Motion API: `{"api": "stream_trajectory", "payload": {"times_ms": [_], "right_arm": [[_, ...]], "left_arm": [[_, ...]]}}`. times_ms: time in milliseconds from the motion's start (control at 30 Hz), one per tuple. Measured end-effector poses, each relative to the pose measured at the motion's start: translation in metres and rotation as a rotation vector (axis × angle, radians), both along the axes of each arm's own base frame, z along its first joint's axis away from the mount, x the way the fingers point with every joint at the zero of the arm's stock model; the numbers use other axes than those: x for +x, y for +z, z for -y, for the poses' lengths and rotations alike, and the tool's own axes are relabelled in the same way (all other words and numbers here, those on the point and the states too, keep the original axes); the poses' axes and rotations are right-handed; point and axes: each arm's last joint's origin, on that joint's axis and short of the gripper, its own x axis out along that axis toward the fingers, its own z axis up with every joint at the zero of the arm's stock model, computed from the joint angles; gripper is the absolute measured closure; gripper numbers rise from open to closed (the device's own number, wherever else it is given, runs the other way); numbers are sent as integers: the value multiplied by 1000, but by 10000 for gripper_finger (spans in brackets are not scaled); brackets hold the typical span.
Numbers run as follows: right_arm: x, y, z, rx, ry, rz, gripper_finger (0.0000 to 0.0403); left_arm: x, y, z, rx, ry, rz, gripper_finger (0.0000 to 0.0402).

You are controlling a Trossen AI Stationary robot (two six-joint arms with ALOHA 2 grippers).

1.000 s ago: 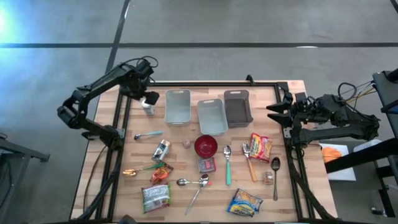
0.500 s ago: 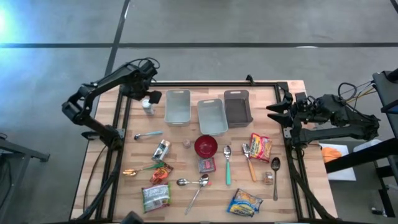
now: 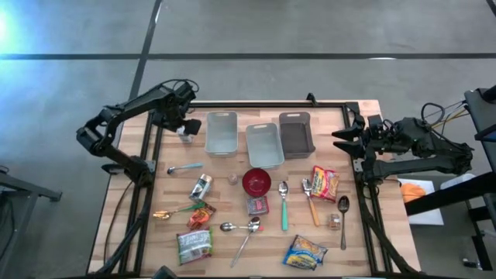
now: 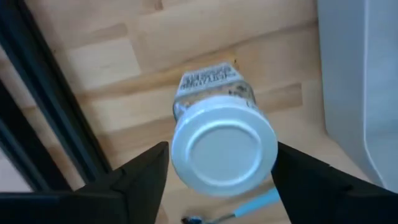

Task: Pick & Place Food Item
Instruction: Put the white seasoning bottle into the left white bin

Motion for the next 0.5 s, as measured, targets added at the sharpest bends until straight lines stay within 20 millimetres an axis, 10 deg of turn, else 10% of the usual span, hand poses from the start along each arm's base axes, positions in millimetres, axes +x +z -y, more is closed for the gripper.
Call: {"api": "stream_trajectory", "payload": {"times_ms": [500], "right_arm": [[0,0,0,8,0,2,207]], "left_arm": [[2,0,-2,81,-1,70,177]]}}
